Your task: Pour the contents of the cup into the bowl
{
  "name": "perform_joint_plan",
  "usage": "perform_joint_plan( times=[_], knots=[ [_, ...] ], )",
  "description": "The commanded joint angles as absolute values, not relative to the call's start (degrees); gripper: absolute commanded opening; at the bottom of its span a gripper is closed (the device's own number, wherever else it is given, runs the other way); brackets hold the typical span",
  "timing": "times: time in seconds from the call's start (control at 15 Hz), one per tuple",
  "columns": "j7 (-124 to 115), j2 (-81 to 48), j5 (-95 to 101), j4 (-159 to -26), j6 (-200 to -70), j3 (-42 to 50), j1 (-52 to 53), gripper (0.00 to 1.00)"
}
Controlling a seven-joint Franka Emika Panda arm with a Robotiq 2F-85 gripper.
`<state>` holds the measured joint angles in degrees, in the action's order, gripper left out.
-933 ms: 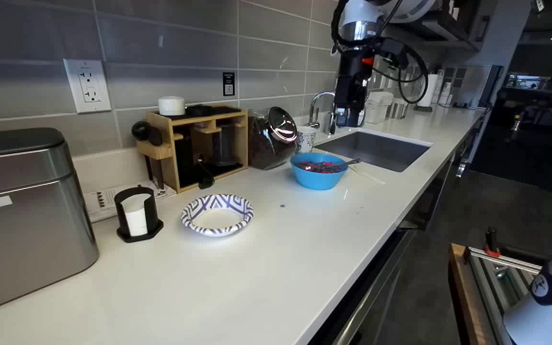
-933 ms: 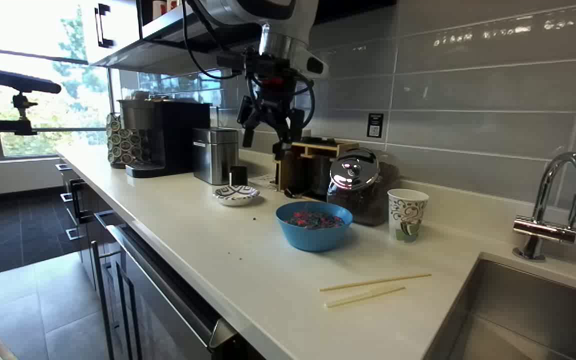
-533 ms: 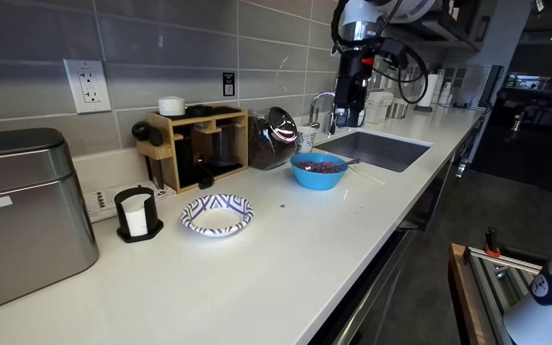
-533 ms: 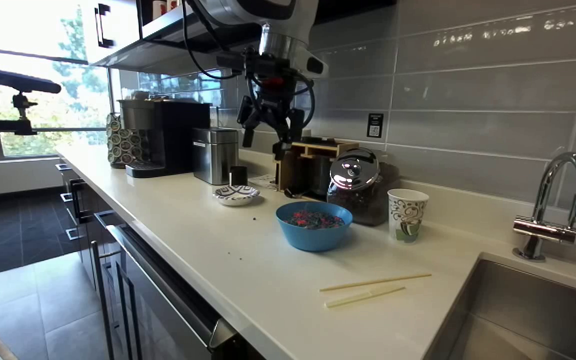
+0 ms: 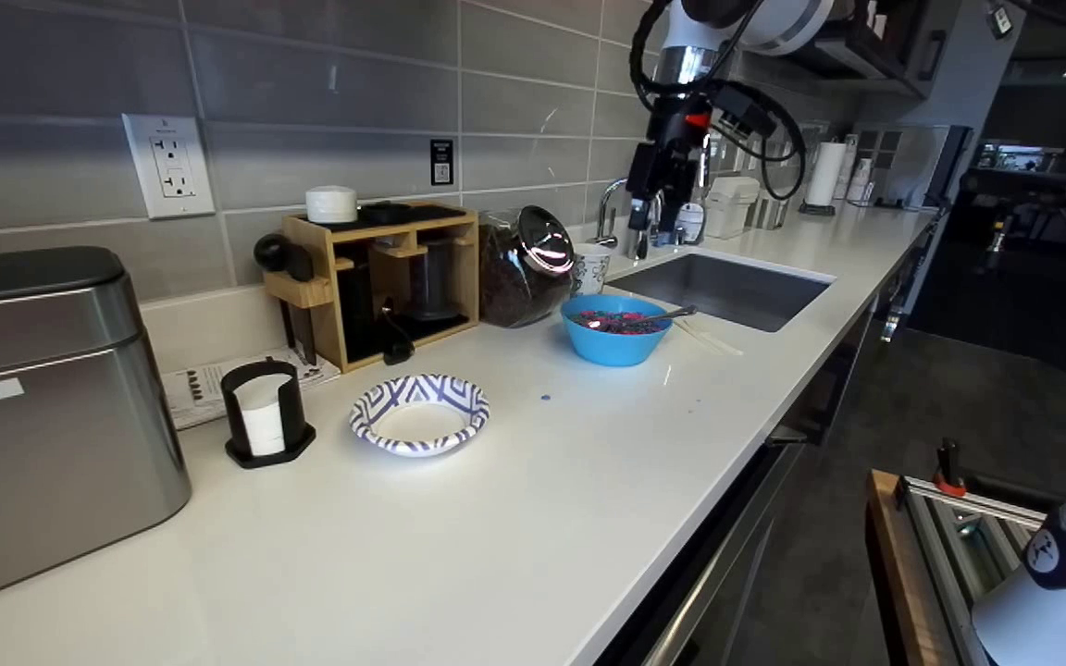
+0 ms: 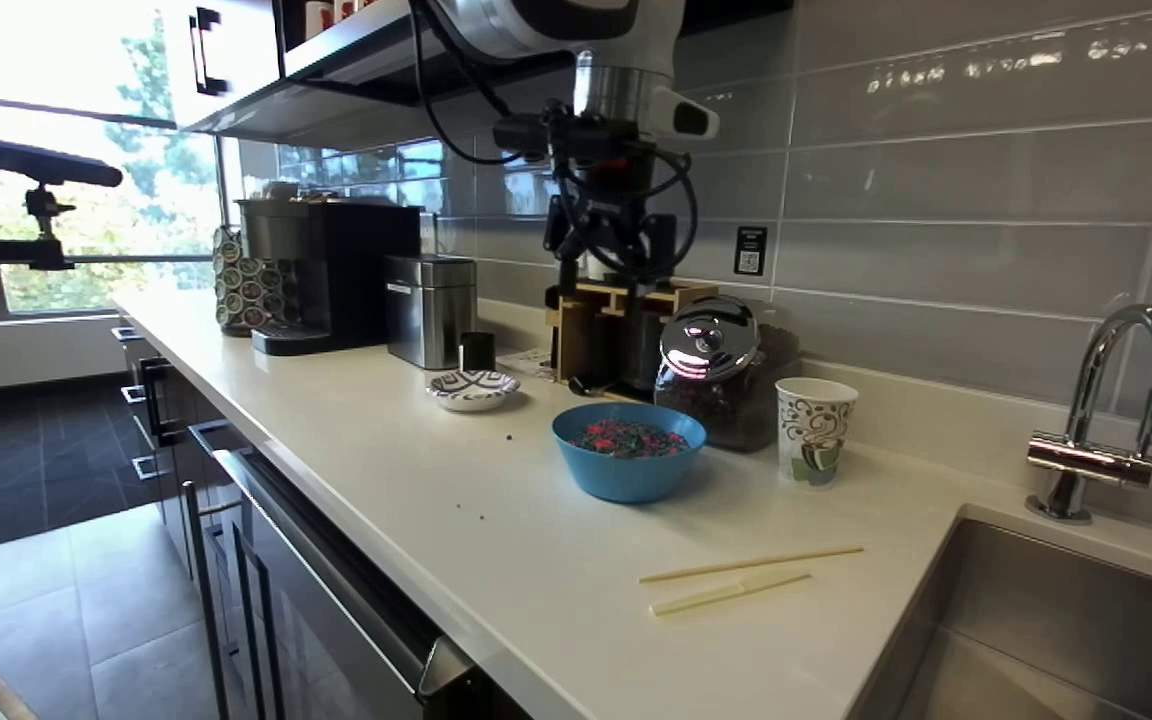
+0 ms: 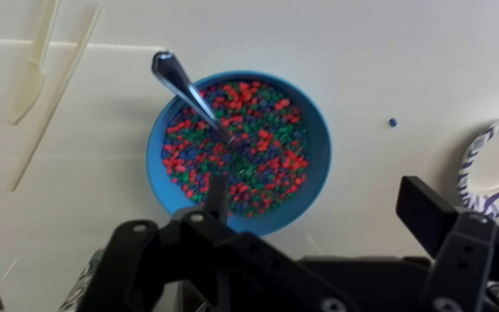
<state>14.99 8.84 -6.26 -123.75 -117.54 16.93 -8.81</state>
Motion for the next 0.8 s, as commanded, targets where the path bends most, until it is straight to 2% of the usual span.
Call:
perform_joint_plan(
  times=[0.0,0.4,0.73],
  knots=[
    [14.7,1.5,-8.5,-117.9,-122.2,17.9,-11.6,1.0],
    [8.9,-9.7,-11.2,-108.0,-127.4,17.2,-15.4,1.0],
    [-5.1,-18.4,-12.4,-96.6,-124.6,16.6,-16.3,1.0]
  ],
)
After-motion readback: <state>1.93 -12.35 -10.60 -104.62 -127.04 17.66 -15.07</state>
